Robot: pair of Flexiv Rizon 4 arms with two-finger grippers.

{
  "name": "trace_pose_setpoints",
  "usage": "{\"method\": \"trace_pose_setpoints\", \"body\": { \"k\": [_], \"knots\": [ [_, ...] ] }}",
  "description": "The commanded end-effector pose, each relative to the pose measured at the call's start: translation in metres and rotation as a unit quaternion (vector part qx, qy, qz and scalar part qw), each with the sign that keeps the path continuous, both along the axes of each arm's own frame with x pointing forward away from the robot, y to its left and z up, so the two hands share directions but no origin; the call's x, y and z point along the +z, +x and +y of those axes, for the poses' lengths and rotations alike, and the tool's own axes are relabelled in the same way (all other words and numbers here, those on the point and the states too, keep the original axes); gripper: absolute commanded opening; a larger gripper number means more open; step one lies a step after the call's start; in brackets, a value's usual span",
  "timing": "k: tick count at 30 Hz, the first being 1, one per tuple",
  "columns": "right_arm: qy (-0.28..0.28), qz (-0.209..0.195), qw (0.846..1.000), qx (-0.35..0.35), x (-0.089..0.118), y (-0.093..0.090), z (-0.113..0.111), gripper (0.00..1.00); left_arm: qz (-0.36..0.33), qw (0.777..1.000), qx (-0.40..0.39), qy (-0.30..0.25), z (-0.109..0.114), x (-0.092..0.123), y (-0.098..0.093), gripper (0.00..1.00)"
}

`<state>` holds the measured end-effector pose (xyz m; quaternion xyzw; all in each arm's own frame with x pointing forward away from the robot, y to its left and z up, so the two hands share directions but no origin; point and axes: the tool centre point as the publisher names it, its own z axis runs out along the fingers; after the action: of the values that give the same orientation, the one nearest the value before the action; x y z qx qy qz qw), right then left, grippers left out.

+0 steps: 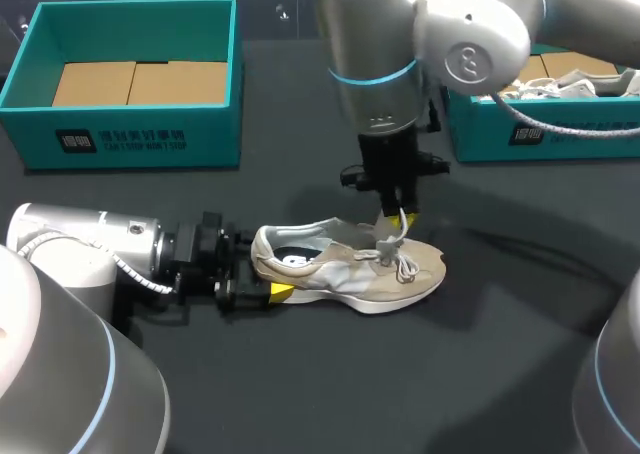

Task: Take the shoe out of the shoebox, open the shoe tongue, remove and reinsert the insole, then place the shoe into the shoebox

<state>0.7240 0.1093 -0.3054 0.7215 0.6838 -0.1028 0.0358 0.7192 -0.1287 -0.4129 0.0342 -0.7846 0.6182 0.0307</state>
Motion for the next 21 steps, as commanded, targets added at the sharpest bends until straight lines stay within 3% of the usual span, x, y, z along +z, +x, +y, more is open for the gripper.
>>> {"method": "trace_pose_setpoints", "body": {
  "k": [1, 6, 10, 12, 21],
  "knots": [
    [0.069, -0.005, 0.997, -0.014, -0.004, -0.001, -0.022, 0.0, 0.0, 1.0, 0.002, 0.0, 0.001, -0.004, -0.004, 0.0],
    [0.068, -0.005, 0.997, -0.036, -0.015, 0.0, -0.035, 0.02, 0.0, 1.0, 0.002, 0.0, 0.001, -0.004, -0.004, 0.0],
    [0.066, -0.019, 0.996, -0.059, -0.024, -0.001, -0.045, 0.29, 0.0, 1.0, 0.002, 0.0, 0.001, -0.004, -0.004, 0.0],
    [0.066, -0.029, 0.995, -0.071, -0.026, -0.002, -0.049, 0.38, 0.0, 1.0, 0.002, 0.0, 0.001, -0.004, -0.004, 0.0],
    [0.067, -0.066, 0.992, -0.088, -0.034, -0.004, -0.06, 0.47, 0.0, 1.0, 0.002, 0.0, 0.001, -0.004, -0.004, 0.0]
  ]
}}
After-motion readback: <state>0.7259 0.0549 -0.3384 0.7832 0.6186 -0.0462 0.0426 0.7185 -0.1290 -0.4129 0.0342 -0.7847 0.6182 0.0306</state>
